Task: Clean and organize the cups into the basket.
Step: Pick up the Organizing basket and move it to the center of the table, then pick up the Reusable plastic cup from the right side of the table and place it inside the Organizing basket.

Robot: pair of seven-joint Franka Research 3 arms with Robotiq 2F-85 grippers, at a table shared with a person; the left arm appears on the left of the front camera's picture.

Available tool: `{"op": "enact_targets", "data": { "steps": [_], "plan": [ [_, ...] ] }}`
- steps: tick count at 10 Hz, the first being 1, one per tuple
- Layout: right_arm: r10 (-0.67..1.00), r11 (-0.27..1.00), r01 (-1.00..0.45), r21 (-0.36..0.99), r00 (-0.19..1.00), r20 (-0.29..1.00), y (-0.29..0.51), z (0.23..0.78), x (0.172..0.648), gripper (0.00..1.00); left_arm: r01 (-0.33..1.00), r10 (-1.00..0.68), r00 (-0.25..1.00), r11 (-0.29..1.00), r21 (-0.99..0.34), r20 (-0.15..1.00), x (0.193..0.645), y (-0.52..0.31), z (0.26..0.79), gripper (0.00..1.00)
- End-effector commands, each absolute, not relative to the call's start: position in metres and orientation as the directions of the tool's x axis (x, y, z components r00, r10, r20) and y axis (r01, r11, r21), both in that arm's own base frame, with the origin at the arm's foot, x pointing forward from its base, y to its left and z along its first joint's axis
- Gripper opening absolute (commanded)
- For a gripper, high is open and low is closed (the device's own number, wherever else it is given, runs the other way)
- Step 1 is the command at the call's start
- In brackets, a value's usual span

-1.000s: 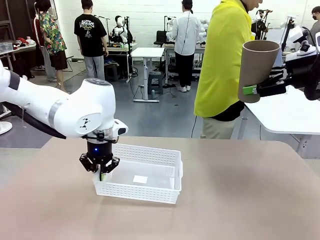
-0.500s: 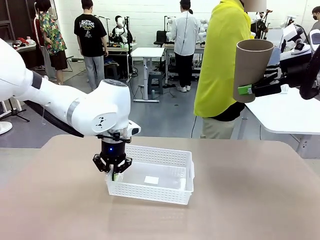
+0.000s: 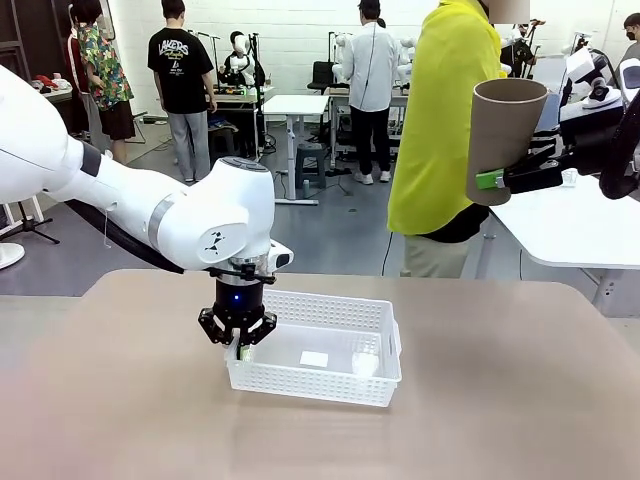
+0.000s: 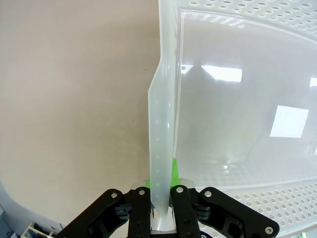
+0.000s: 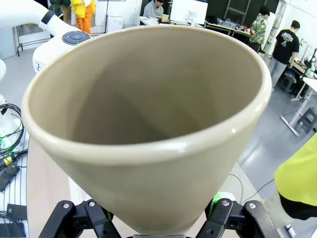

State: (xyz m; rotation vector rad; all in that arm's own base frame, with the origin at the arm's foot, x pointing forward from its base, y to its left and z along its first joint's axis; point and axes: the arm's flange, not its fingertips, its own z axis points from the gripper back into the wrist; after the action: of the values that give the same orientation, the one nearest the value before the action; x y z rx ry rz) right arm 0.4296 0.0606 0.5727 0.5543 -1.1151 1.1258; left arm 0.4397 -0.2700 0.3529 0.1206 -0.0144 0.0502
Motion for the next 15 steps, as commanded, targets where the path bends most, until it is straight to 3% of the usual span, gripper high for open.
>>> {"op": "enact_targets", "data": {
  "steps": [1,2,3,5,6,8,10,12,15],
  "plan": [
    [0.424,0.383,-0.908,-0.169,0.01,0.906,0.062,0.574,0.429,0.21,-0.041,0.039,0.999,0.991,0.124,0.013,0.44,-0.269,0.351,0.0],
    [0.424,0.383,-0.908,-0.169,0.01,0.906,0.062,0.574,0.429,0.21,-0.041,0.039,0.999,0.991,0.124,0.013,0.44,-0.269,0.351,0.0],
    [0.424,0.381,-0.91,-0.165,0.013,0.906,0.061,0.573,0.43,0.8,-0.041,0.039,0.999,0.991,0.124,0.013,0.44,-0.269,0.351,0.0],
    [0.729,0.166,-0.969,-0.186,-0.006,0.684,0.131,0.579,0.422,0.8,-0.041,0.039,0.999,0.991,0.124,0.013,0.44,-0.269,0.351,0.0],
    [0.825,0.118,-0.983,-0.138,0.02,0.565,0.157,0.577,0.422,0.8,-0.041,0.039,0.999,0.991,0.124,0.013,0.44,-0.269,0.351,0.0],
    [0.927,0.149,-0.988,-0.034,0.128,0.354,0.189,0.56,0.428,0.8,-0.041,0.039,0.999,0.991,0.124,0.013,0.44,-0.269,0.351,0.0],
    [0.972,0.156,-0.987,0.026,0.158,0.174,0.216,0.539,0.435,0.8,-0.041,0.039,0.999,0.991,0.124,0.013,0.44,-0.269,0.351,0.0],
    [0.981,0.177,-0.984,0.03,0.179,0.077,0.234,0.523,0.448,0.8,-0.041,0.039,0.999,0.991,0.124,0.013,0.44,-0.269,0.351,0.0],
    [0.979,0.178,-0.984,0.006,0.177,0.097,0.224,0.511,0.436,0.8,-0.041,0.039,0.999,0.991,0.124,0.013,0.44,-0.269,0.351,0.0]
  ]
}}
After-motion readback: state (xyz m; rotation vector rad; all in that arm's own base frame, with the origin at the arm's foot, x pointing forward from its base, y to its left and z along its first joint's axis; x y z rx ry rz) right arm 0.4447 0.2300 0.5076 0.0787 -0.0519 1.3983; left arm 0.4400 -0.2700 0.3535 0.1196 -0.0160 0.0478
